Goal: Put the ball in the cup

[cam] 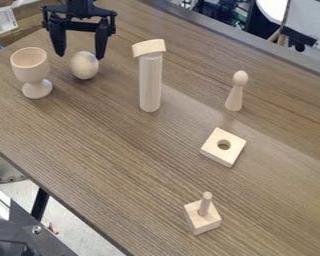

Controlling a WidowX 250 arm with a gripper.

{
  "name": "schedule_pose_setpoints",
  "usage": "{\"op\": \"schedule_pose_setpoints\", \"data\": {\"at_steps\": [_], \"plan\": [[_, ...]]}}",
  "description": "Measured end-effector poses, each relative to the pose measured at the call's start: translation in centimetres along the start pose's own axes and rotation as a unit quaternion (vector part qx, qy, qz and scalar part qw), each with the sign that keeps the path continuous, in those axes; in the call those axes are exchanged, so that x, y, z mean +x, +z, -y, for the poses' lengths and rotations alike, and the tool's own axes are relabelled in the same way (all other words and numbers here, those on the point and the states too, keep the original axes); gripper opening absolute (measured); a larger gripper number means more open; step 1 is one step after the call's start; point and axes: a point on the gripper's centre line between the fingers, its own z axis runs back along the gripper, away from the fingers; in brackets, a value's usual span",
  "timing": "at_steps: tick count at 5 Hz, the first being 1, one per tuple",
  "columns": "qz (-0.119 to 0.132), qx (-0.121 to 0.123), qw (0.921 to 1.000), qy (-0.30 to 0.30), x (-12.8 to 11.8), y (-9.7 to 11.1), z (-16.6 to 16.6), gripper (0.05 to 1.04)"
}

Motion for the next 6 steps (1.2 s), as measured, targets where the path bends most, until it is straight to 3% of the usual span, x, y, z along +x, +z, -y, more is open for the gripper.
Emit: {"op": "schedule_pose_setpoints", "data": {"at_steps": [2,3,5,6], "plan": [[-0.002,-0.02,0.9998,0.01,-0.2,-0.7,-0.1,0.965],[-0.003,-0.032,0.999,0.031,-0.4,-1.2,-0.4,0.72],[0.007,-0.049,0.9971,0.057,-1.0,-1.2,-1.0,0.717],[0.021,-0.062,0.9964,0.053,-1.0,0.2,-0.9,0.717]]}}
